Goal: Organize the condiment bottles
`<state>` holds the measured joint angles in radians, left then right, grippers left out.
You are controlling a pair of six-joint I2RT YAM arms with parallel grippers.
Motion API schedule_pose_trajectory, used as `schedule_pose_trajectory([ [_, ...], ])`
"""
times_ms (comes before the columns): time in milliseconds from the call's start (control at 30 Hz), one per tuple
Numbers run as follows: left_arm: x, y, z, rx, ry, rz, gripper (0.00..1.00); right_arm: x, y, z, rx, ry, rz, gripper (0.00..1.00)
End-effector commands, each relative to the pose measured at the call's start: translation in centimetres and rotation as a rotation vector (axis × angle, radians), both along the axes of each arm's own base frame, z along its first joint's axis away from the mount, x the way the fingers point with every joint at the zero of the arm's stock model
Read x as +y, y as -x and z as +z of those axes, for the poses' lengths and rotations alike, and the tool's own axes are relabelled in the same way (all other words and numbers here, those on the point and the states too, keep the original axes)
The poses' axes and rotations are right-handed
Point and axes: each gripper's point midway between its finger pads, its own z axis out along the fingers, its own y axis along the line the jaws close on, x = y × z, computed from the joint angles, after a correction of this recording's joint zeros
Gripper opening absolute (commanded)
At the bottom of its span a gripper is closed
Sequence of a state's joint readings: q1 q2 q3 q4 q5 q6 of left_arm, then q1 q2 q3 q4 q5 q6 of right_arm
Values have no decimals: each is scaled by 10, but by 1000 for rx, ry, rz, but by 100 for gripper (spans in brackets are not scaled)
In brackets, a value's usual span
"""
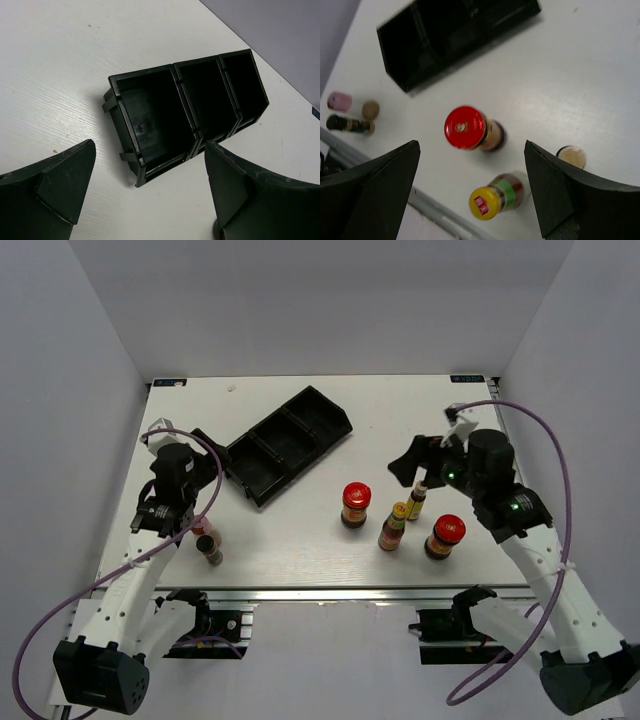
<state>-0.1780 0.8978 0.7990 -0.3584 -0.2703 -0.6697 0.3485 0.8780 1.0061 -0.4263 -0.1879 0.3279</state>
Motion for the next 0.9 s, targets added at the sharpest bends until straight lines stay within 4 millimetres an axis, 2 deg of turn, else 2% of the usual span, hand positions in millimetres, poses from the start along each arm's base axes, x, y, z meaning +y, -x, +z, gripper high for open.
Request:
schedule_pose_trajectory([
  [0,-3,-1,12,-21,14,-15,98,15,21,-11,57,123,36,89],
  [33,-3,-2,11,-21,14,-15,98,17,29,-21,101,157,48,89],
  [67,-2,-3,10,-20,11,-13,98,12,26,-25,106,199,0,89],
  [100,-2,-3,9,-14,9,-11,98,18,31,-29,113,221,14,89],
  [300,-3,-7,-1,17,3,-17,98,21,35,-46,116,314,0,89],
  [333,-4,-7,-1,17,4,-21,98,12,32,-48,112,350,-47,89],
  [433,-5,-10,-4,30,1,-23,98,5,33,-57,129,418,-78,89],
  [600,-6,-12,-9,42,3,-28,98,15,43,-79,163,440,-23,89],
  [700,-8,-13,-10,50,6,-33,98,20,46,-90,191,444,-4,84],
  [833,-6,-13,-13,60,-1,-26,98,7,42,-96,204,483,-84,70],
  [867,-6,-13,-13,62,-2,-24,98,4,42,-97,208,488,-95,69],
])
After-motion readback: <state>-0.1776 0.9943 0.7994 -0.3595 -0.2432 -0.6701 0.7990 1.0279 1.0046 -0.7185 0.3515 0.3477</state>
